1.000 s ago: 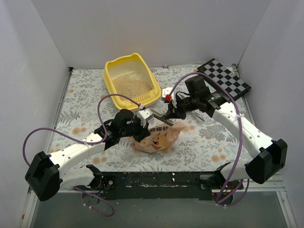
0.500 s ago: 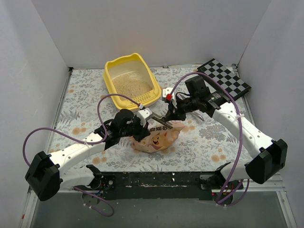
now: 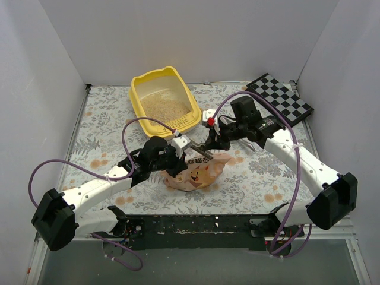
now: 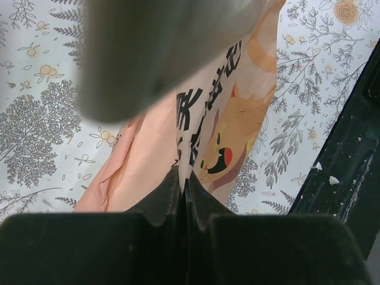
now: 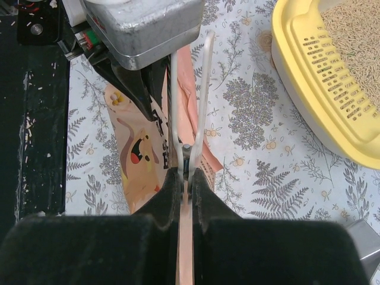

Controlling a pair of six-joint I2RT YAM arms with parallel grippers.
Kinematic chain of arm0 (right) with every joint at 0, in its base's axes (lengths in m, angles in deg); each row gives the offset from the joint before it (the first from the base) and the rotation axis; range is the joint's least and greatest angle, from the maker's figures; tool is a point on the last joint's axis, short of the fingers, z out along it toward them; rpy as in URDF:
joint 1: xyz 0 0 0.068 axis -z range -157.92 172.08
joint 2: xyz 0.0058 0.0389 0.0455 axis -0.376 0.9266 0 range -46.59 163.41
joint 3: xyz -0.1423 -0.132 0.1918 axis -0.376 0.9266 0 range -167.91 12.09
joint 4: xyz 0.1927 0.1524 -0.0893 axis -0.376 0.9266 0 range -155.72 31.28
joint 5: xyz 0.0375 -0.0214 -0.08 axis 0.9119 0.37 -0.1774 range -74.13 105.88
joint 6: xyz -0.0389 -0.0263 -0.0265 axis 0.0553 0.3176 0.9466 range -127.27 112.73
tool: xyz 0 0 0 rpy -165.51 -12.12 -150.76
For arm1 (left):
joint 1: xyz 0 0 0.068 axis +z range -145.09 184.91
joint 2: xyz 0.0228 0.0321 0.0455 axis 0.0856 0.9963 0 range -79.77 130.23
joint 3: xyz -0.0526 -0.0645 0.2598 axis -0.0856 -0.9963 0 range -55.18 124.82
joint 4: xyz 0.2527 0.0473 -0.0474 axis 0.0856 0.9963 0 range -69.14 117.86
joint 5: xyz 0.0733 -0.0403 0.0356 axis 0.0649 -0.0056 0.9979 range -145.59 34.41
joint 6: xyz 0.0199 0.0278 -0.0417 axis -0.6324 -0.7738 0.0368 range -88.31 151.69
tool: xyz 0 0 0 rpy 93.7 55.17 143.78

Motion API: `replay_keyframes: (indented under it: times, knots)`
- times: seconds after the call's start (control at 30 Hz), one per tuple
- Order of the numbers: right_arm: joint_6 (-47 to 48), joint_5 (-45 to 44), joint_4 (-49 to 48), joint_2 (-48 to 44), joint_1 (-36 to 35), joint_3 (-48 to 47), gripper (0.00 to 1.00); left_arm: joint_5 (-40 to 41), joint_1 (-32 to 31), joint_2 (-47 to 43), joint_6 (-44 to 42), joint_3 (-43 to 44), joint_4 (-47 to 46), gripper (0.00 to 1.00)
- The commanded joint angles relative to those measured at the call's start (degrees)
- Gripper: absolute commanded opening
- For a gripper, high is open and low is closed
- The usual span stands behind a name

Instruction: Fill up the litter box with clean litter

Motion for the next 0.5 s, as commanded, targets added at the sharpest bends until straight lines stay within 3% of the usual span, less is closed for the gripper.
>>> replay_keyframes:
  times: [0.0,0.47]
  knots:
    - [1.8,2.9,1.0,0.5,0.0,0.2,0.01,1.8,-0.2,-0.5,-0.1,0.7,2.6,0.00]
    - [5.0,-12.1,7.9,0.1,-0.9,5.4,0.01,3.6,-0.2,-0.2,0.0,1.1,2.9,0.00]
